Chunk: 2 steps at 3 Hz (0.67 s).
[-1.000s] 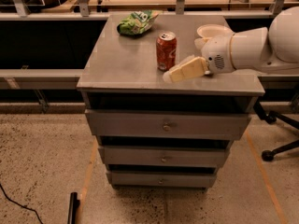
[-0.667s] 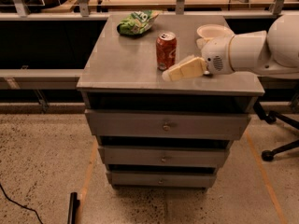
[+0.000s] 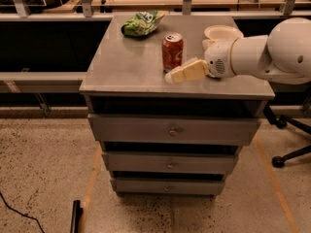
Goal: Move coke can near green rice chip bag
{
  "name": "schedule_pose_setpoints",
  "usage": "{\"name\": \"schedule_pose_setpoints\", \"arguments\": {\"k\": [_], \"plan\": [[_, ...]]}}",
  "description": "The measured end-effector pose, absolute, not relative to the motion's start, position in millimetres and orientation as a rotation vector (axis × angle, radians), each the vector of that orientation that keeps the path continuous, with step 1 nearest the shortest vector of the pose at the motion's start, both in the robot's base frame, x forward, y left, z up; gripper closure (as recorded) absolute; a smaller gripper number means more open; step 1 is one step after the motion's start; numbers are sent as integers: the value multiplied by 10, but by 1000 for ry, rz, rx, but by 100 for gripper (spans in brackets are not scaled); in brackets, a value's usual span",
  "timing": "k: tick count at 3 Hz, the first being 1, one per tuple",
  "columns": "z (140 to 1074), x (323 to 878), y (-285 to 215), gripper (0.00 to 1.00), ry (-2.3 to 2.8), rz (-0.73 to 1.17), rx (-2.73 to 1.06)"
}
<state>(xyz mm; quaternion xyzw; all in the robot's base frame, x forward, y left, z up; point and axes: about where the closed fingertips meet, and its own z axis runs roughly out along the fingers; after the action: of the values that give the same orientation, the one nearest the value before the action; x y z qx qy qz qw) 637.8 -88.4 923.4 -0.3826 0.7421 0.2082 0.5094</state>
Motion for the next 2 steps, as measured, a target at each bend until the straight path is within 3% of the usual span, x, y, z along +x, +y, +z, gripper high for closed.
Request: {"name": "schedule_pose_setpoints", "arguments": {"k": [2], "plan": [[9123,6676,-877,0,1772,475,-895]]}}
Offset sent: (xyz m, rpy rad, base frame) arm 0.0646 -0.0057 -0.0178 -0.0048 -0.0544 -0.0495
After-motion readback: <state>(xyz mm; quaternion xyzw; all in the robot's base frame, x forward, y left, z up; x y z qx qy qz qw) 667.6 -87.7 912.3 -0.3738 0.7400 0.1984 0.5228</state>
